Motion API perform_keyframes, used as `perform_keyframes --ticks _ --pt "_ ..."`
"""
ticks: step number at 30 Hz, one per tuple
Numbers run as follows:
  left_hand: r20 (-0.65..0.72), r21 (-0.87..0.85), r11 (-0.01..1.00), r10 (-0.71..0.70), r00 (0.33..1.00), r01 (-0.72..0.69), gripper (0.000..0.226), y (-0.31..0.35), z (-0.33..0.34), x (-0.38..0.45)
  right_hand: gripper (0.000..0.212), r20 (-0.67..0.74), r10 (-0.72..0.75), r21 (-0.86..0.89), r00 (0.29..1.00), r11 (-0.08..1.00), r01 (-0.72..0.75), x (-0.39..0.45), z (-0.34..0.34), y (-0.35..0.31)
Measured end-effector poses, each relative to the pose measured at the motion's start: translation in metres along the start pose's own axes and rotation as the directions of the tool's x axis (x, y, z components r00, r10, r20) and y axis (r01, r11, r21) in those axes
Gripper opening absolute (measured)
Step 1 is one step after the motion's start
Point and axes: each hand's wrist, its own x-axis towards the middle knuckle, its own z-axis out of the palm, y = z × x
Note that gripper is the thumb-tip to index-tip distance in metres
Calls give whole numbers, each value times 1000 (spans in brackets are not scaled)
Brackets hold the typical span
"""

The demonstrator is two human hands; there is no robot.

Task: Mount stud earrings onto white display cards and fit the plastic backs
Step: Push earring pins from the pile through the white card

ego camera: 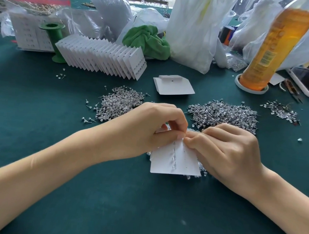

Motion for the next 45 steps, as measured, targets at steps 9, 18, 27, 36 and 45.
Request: perform_keyframes --ticks 9,18,27,36,45 --pt "1 -57 998 0 1000 0 5 0 -1 3 21 -26 12 -18 1000 1000 -12 0 0 0" --pt "-132 -171 982 -103 986 80 3 -3 3 -4 19 -33 31 -13 999 999 -32 1 3 0" --pt "-92 -26 1000 -7 996 4 2 -3 1 0 23 -20 38 -23 999 999 -39 0 3 -1" --pt "-38 16 998 58 998 -57 3 -1 -2 3 25 -16 30 -42 999 999 -31 4 0 -3" --pt "-47 15 999 47 998 -46 2 -1 -4 4 23 -11 58 -34 998 998 -58 4 -1 -2"
